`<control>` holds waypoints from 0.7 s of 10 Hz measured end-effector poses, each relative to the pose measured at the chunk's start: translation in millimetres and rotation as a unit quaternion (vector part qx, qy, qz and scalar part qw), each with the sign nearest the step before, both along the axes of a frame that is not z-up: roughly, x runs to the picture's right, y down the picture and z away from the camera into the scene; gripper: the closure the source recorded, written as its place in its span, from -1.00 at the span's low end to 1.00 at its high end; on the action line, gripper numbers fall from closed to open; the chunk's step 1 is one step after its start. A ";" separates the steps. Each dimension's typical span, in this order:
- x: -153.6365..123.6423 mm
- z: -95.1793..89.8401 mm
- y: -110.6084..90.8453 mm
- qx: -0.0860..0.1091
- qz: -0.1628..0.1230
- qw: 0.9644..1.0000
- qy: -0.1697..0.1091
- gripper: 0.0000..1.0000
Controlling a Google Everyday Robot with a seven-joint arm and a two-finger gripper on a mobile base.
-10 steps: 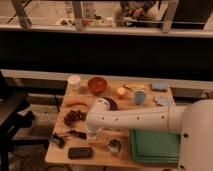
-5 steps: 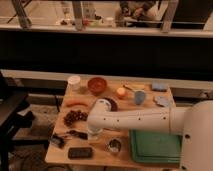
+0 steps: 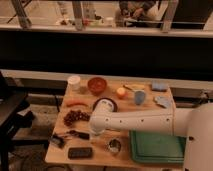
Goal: Wipe purple bowl with brush
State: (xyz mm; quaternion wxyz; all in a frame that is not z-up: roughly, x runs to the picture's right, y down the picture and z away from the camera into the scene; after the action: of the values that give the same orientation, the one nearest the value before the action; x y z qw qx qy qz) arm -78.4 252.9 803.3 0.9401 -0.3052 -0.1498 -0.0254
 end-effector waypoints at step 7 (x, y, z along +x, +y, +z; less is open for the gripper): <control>-9.4 0.2 6.3 -0.008 -0.004 1.000 -0.012 0.02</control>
State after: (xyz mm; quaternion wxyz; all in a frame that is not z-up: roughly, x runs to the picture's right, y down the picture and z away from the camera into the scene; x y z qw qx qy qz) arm -87.8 259.1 803.5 0.9356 -0.3131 -0.1600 -0.0317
